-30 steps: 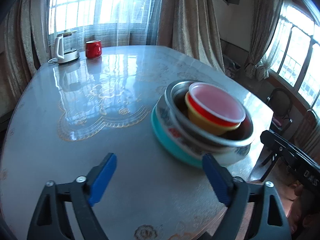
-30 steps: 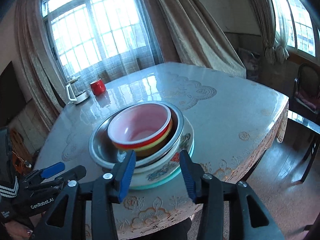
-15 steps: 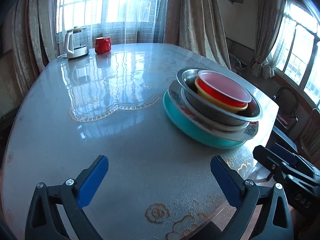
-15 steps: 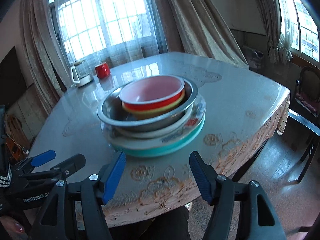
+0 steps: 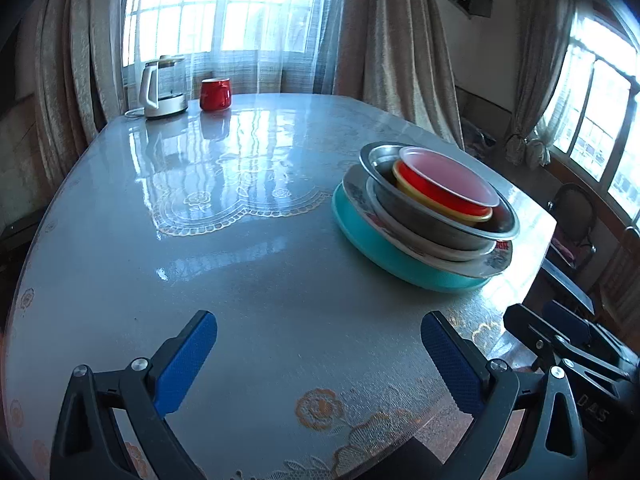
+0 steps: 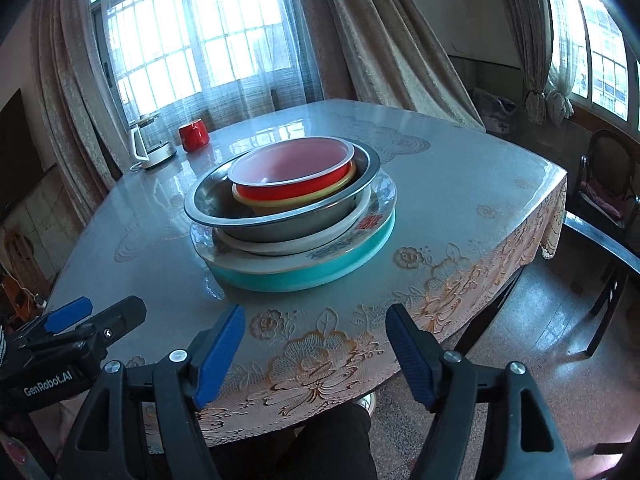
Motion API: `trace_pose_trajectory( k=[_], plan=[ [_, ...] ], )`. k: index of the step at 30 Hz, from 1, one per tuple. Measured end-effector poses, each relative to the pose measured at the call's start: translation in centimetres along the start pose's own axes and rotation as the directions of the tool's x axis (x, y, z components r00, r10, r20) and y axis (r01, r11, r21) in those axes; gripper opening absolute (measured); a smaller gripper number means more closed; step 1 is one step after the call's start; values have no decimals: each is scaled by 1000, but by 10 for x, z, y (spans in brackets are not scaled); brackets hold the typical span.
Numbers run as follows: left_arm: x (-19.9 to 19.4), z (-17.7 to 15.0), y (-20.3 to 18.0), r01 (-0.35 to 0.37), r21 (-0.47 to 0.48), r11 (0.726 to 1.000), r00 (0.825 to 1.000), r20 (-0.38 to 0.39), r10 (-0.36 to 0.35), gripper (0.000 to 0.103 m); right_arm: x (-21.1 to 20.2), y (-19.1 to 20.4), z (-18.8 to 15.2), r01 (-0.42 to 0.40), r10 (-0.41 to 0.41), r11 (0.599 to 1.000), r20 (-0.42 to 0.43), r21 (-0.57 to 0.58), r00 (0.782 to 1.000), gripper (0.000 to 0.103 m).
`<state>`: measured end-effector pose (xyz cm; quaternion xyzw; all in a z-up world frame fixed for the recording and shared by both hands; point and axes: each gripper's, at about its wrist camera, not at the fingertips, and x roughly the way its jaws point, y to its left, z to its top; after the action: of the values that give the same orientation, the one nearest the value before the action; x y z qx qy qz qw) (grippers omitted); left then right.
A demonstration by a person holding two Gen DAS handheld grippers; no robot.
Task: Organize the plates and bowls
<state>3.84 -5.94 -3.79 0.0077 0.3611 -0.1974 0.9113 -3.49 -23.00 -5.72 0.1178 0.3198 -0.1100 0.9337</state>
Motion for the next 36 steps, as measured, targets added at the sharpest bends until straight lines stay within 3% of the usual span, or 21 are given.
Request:
trace_pose_trajectory(
  k=[5,24,36],
  plan=[
    [-7,-3,-2,-26,15,1000,999,32,25,103,-2,1,-1,17,-17,1000,19,1,1000,76],
    [-5,-6,-14,-79,63,995,997,30,77,103,2,-3,-2,18,-18,1000,2,21,1000,77],
    [-3,-8,-15,-76,68,995,997,24,75,103,3,-3,-3,17,-17,1000,-4,24,1000,77]
  ],
)
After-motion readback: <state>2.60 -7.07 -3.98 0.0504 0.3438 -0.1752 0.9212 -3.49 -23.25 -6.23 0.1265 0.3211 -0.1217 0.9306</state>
